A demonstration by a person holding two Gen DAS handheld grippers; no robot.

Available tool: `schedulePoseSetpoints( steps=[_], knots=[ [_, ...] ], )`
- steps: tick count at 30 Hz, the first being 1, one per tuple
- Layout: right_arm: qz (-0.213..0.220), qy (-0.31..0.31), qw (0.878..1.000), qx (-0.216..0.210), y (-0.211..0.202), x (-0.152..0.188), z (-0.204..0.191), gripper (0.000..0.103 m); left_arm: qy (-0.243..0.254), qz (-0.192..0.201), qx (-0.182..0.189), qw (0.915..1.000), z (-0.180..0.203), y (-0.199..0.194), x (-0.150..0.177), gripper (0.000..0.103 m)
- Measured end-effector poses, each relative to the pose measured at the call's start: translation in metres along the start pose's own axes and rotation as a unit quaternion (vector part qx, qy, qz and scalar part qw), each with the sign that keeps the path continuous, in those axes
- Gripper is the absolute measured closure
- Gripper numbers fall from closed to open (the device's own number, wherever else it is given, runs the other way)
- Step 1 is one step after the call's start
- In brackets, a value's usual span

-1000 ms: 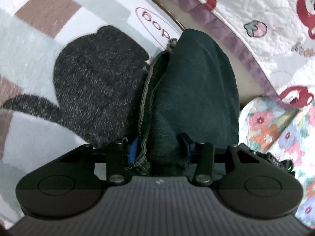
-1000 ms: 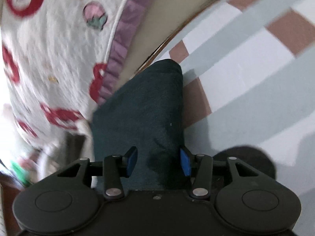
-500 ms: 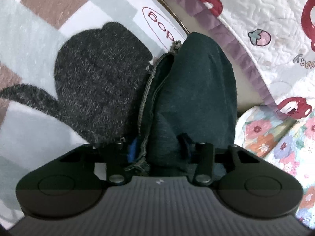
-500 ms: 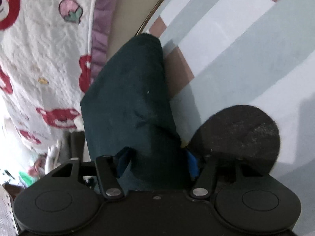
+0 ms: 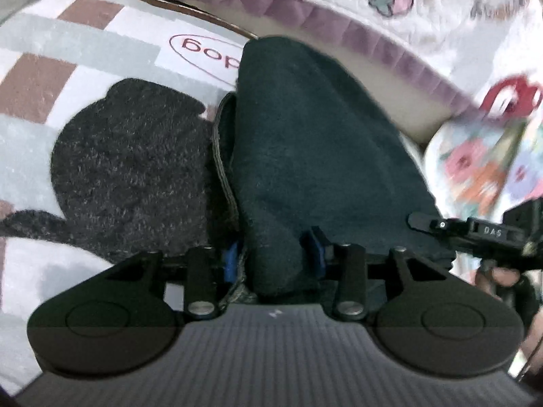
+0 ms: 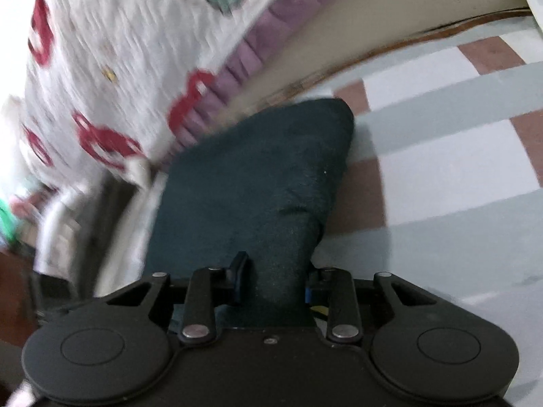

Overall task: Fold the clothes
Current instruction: 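Grasp the folded dark green cloth with both grippers at its folded edge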

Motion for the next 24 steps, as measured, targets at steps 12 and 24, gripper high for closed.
schedulePoseSetpoints(
  steps=[12,24],
  knots=[
    [0.004,0.045,0.997,-0.065,0.006,0.007,0.026,0.059,-0.066,0.003,0.084,0.9943,-0.03,0.005,0.004,0.041],
    [0.017,0.036,0.992,-0.117,0.017,-0.03,0.002,0.069,0.048,0.04,0.014,0.9979,0.006,-0.008,-0.007,0.071]
  ],
)
Point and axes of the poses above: each gripper's, at about its wrist camera, not at the fingertips, and y roughly the way its jaws point, z to its right, x to its underside, the point moved 6 cm from there along y, roughly the way its jaws point, and after that the axes turned 13 degrees about -z, right-handed, at the moved point
